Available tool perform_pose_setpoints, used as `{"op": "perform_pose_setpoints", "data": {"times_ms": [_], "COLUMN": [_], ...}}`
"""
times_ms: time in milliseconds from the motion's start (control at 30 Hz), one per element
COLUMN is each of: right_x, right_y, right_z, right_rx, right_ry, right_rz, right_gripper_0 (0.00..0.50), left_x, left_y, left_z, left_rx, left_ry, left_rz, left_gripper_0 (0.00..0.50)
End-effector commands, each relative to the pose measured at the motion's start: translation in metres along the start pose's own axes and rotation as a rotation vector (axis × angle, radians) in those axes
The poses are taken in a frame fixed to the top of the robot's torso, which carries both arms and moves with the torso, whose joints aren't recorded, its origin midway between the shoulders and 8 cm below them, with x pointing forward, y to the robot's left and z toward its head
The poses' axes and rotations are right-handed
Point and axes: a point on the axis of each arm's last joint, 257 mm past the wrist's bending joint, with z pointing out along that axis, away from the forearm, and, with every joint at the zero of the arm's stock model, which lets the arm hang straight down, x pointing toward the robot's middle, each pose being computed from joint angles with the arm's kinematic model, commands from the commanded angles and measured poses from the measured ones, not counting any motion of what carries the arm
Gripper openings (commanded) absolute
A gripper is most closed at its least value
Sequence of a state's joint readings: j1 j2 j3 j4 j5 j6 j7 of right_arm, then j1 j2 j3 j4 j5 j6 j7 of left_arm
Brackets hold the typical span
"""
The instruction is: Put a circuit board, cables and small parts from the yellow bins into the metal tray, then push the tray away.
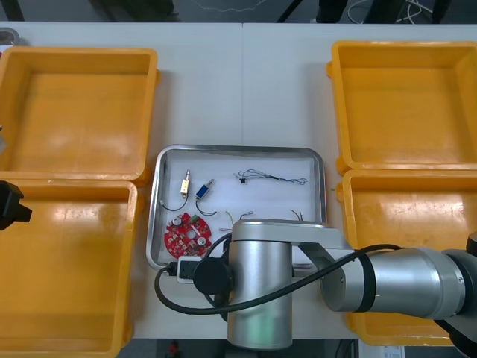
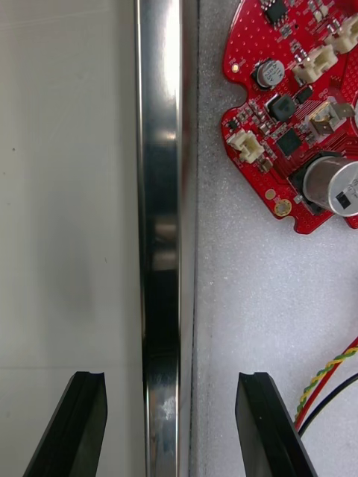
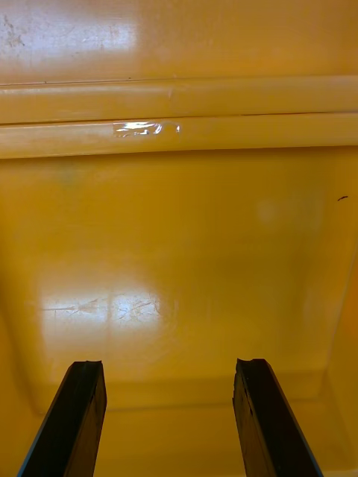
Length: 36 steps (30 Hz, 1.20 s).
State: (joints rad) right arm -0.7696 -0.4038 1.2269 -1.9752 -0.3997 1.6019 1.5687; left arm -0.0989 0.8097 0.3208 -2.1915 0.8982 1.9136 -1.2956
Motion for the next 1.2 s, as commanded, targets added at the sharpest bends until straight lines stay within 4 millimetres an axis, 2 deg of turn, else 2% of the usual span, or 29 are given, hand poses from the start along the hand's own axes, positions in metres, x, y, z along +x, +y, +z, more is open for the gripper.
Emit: {"op": "perform_pose_setpoints", "data": {"times_ms": [33,467,500,533,567,600,733,1067,1200], "right_x": [-0.021,-0.022,-0.022,-0.021,-0.022,-0.021,-0.021,-0.021,-0.018], "right_y": [-0.001,-0.002,-0.001,-0.002,-0.001,-0.002,-0.004,-0.017,-0.032], "right_z": [-0.006,-0.004,-0.004,-0.004,-0.005,-0.005,-0.006,-0.008,-0.011], "right_rx": [0.025,0.027,0.027,0.028,0.027,0.028,0.035,0.072,0.105], "right_ry": [-0.042,-0.043,-0.043,-0.042,-0.043,-0.041,-0.043,-0.041,-0.035], "right_rz": [-0.058,-0.062,-0.061,-0.056,-0.057,-0.059,-0.060,-0.071,-0.079], "right_gripper_0": [0.500,0.500,0.369,0.274,0.134,0.095,0.000,0.000,0.000], "left_x": [0.000,0.000,0.000,0.000,0.000,0.000,0.000,0.000,0.000], "left_y": [0.014,0.014,0.014,0.014,0.014,0.014,0.014,0.014,0.014], "left_z": [-0.013,-0.013,-0.013,-0.013,-0.013,-0.013,-0.013,-0.013,-0.013], "left_rx": [-0.045,-0.045,-0.045,-0.045,-0.045,-0.045,-0.045,-0.045,-0.045], "left_ry": [-0.011,-0.011,-0.011,-0.011,-0.011,-0.011,-0.011,-0.011,-0.011], "left_rz": [0.100,0.100,0.100,0.100,0.100,0.100,0.100,0.100,0.100], "left_gripper_0": [0.500,0.500,0.500,0.500,0.500,0.500,0.500,0.500,0.500]}}
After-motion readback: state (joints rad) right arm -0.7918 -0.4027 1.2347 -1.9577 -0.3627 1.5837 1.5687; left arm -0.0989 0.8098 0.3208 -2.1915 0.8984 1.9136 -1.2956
